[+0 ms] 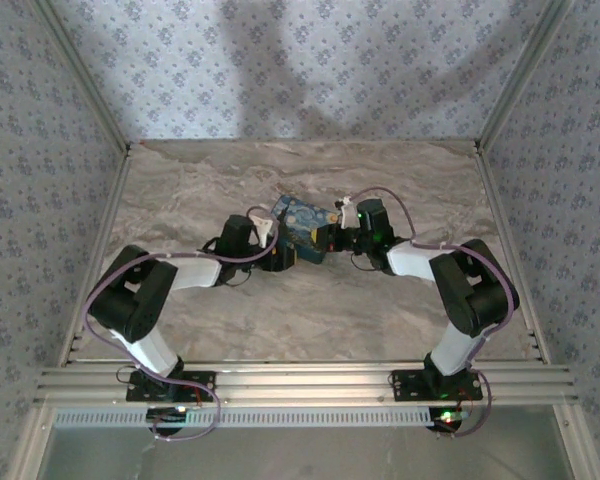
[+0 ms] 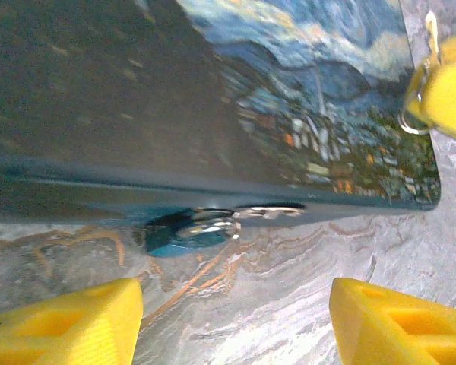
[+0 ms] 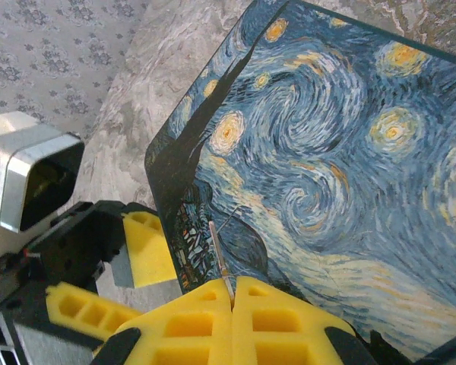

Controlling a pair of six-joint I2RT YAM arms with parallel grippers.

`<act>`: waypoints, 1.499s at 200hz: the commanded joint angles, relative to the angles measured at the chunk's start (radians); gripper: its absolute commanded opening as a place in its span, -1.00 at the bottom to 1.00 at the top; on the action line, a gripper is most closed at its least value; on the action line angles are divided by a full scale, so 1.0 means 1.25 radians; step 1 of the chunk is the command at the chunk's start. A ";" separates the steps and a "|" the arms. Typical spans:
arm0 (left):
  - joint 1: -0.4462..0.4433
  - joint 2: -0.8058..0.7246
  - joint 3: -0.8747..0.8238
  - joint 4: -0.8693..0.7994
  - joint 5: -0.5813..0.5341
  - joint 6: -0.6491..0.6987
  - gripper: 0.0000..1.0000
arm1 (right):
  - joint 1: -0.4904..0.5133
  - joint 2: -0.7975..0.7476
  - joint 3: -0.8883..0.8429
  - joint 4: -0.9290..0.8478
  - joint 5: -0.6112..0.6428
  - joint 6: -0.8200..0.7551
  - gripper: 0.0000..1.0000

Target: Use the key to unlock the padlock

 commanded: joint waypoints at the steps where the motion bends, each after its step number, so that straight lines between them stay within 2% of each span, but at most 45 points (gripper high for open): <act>1: -0.015 0.022 -0.009 0.052 -0.038 0.045 0.30 | 0.014 0.044 -0.009 -0.113 0.040 0.003 -1.00; 78: -0.048 0.069 0.023 0.042 -0.147 0.074 0.12 | 0.018 0.043 -0.013 -0.107 0.039 0.000 -1.00; 156: -0.058 0.103 0.071 0.044 -0.155 0.096 -0.05 | 0.021 0.042 -0.014 -0.106 0.041 -0.003 -1.00; 181: -0.067 0.105 0.081 0.039 -0.151 0.096 -0.17 | 0.023 0.041 -0.014 -0.104 0.041 -0.002 -1.00; 247: -0.080 0.125 0.102 0.026 -0.192 0.063 -0.32 | 0.027 0.042 -0.013 -0.104 0.042 -0.002 -1.00; 300: -0.084 0.130 0.116 0.013 -0.200 0.042 -0.54 | 0.033 0.034 -0.015 -0.095 0.045 -0.006 -1.00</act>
